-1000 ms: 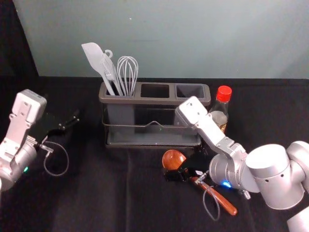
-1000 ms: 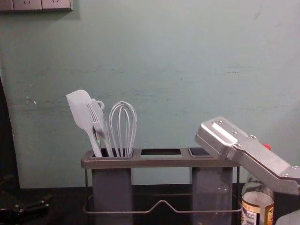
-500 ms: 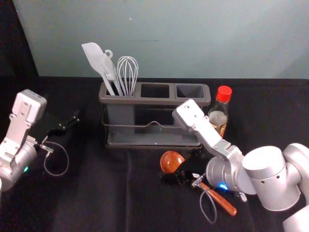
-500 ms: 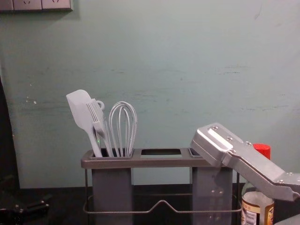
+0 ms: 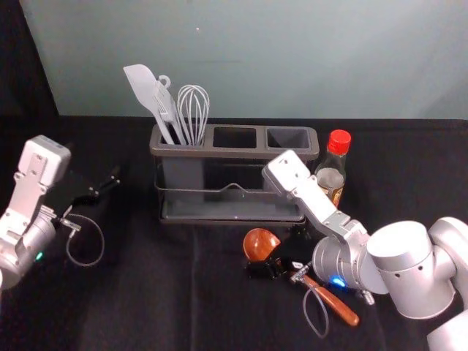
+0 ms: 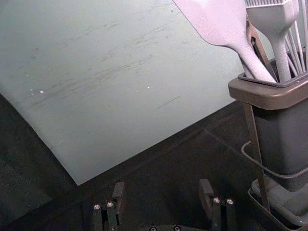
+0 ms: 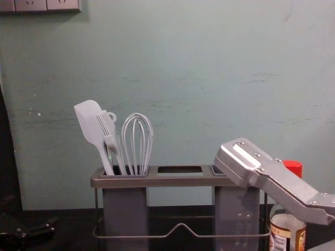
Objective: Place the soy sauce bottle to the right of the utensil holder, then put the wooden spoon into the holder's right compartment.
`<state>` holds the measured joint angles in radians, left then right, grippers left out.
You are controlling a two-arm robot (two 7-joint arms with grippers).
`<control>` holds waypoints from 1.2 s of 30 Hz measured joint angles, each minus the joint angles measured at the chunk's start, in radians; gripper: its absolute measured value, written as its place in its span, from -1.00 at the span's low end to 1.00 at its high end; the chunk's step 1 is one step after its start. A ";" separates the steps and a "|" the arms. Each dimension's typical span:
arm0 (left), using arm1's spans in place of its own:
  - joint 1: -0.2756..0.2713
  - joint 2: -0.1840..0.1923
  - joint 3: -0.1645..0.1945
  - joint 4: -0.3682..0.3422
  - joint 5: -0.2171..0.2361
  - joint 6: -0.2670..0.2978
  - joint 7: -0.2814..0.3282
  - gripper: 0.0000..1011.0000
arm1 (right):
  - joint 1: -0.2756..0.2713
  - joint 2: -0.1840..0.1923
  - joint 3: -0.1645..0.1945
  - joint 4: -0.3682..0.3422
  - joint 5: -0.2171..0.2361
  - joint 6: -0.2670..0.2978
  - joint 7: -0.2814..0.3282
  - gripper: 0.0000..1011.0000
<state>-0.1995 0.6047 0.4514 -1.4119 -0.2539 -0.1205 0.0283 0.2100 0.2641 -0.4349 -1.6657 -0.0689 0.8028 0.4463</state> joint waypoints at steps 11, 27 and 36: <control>0.000 0.000 0.000 0.000 0.000 0.000 0.000 0.98 | 0.001 -0.015 0.009 0.014 -0.022 -0.003 0.016 0.99; 0.000 0.000 0.000 0.000 0.000 0.000 0.000 0.98 | 0.006 -0.027 0.010 0.019 -0.049 0.001 0.033 0.84; 0.000 0.000 0.000 0.000 0.000 0.000 0.000 0.98 | 0.003 -0.035 0.023 0.022 -0.050 0.004 0.039 0.65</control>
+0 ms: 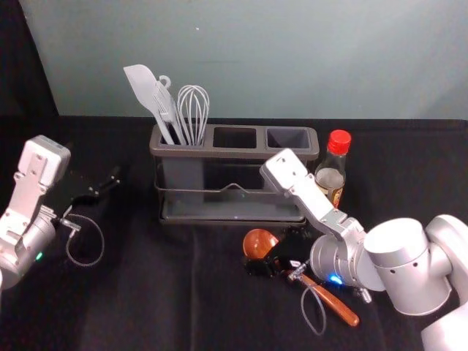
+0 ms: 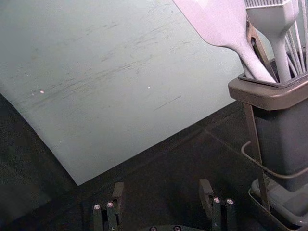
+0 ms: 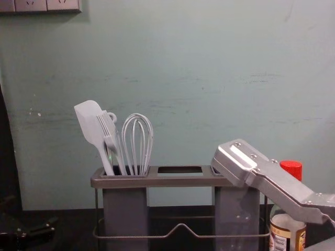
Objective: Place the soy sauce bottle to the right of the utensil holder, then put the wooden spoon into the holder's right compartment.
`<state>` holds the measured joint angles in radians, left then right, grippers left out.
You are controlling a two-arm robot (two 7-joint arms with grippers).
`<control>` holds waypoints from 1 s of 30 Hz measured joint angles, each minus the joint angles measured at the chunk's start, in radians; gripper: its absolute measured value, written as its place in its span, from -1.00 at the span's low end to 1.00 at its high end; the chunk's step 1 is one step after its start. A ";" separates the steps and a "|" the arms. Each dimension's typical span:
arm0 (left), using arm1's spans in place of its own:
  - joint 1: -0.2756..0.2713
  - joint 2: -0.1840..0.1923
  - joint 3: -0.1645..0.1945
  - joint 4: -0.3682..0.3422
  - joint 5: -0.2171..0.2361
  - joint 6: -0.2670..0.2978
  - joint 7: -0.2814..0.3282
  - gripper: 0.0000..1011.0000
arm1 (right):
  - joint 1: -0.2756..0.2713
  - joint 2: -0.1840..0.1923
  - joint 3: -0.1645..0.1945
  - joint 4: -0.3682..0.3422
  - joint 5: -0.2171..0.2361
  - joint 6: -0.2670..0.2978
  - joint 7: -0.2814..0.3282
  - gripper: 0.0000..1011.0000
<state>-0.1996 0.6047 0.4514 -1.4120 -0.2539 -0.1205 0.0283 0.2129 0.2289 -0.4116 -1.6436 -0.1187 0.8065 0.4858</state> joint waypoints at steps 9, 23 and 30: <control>0.000 0.000 0.000 0.000 0.000 0.000 0.000 0.98 | -0.025 0.019 0.022 -0.077 0.011 -0.006 0.016 0.65; 0.000 0.000 0.000 0.000 0.000 0.000 0.000 0.98 | -0.170 0.067 0.147 -0.240 0.141 -0.230 0.027 0.65; 0.000 0.000 0.000 0.000 0.000 0.000 0.000 0.98 | -0.288 0.057 0.270 -0.302 0.255 -0.497 0.004 0.65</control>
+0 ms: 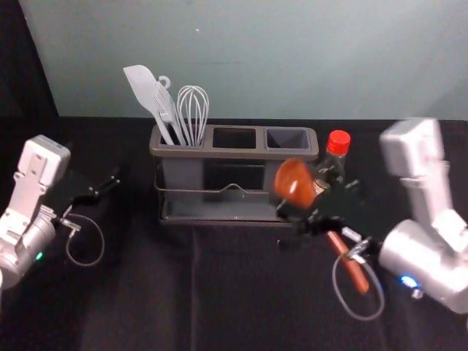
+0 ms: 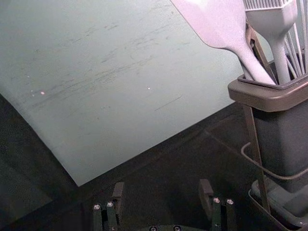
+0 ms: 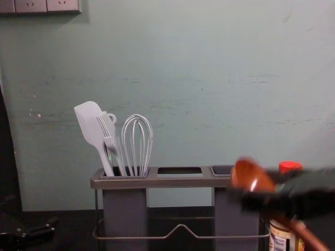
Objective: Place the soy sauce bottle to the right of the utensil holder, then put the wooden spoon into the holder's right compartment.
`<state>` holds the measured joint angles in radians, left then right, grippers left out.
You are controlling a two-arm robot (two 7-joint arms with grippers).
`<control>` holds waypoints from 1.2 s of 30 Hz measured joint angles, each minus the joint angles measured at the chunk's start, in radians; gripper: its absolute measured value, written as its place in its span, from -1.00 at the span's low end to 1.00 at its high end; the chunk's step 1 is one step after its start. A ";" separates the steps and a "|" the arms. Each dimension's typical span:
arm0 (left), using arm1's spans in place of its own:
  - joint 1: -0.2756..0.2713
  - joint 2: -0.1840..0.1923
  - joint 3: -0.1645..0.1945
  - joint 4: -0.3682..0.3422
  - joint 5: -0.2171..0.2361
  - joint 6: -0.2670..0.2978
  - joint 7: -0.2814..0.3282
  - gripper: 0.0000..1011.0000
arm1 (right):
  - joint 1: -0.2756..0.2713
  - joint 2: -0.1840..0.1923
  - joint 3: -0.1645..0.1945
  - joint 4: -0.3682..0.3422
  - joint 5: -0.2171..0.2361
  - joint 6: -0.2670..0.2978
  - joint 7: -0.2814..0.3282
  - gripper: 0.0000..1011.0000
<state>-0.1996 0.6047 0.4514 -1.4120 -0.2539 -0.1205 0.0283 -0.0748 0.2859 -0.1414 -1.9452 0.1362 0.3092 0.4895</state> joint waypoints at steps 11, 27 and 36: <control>0.000 0.000 0.000 0.000 0.000 0.000 0.000 0.98 | -0.080 -0.055 0.116 0.011 0.194 -0.330 0.040 0.65; 0.000 0.000 0.000 0.000 0.000 0.000 0.000 0.98 | -0.096 -0.053 0.116 0.025 0.209 -0.393 0.041 0.65; 0.000 0.000 0.000 0.000 0.000 0.000 0.000 0.98 | -0.094 -0.054 0.116 0.024 0.209 -0.390 0.041 0.65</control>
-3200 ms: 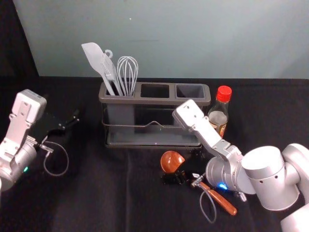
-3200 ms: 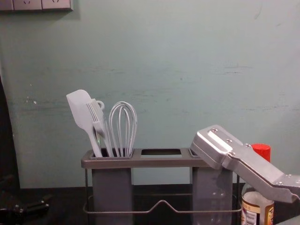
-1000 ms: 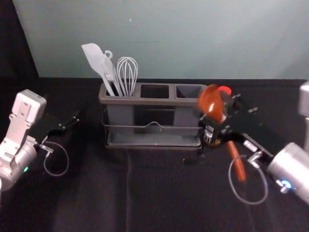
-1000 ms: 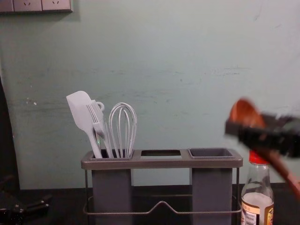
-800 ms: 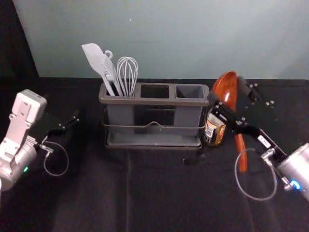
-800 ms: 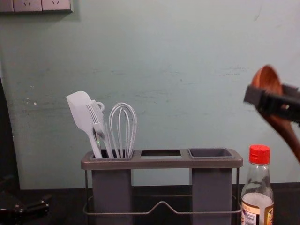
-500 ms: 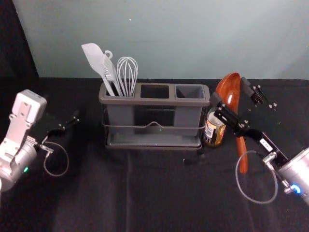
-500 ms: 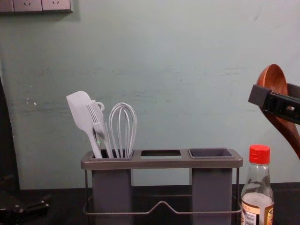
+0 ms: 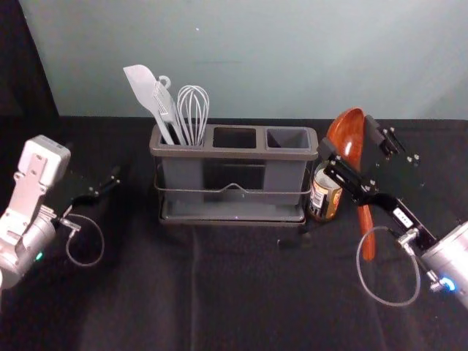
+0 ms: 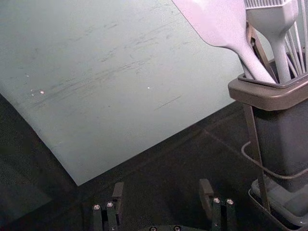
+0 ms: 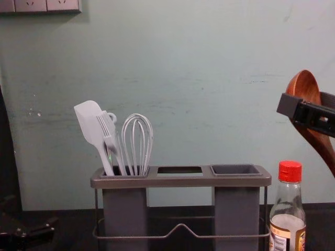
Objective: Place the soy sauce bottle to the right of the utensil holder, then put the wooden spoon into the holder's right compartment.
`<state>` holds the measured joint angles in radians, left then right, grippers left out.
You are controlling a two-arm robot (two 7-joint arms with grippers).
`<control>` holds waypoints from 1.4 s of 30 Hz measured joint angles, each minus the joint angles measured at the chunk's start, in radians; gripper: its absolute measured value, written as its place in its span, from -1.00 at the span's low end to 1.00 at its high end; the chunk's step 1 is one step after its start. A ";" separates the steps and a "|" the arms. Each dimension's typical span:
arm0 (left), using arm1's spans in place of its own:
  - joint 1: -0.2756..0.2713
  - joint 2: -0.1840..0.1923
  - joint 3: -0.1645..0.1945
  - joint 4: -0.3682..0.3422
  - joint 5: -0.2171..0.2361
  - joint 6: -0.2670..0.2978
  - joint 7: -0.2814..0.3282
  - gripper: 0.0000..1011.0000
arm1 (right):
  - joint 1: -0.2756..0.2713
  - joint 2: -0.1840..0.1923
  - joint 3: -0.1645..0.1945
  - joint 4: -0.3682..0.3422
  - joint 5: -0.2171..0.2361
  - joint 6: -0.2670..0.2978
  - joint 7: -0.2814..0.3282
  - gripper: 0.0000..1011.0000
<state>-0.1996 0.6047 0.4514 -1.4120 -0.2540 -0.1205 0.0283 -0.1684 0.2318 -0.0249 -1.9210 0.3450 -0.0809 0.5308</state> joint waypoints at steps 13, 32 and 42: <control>0.000 0.000 0.000 0.000 0.000 0.000 0.000 0.98 | 0.102 0.010 -0.046 0.094 0.036 -0.050 0.034 0.65; 0.000 0.000 0.000 0.000 0.000 0.000 0.000 0.98 | 0.440 -0.002 -0.152 0.279 0.204 0.111 0.127 0.65; 0.000 0.000 0.000 0.000 0.000 0.000 0.000 0.98 | 0.618 -0.020 -0.198 0.443 0.228 0.121 0.143 0.66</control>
<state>-0.1995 0.6047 0.4514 -1.4120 -0.2539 -0.1206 0.0283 0.4494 0.2114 -0.2229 -1.4779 0.5733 0.0406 0.6743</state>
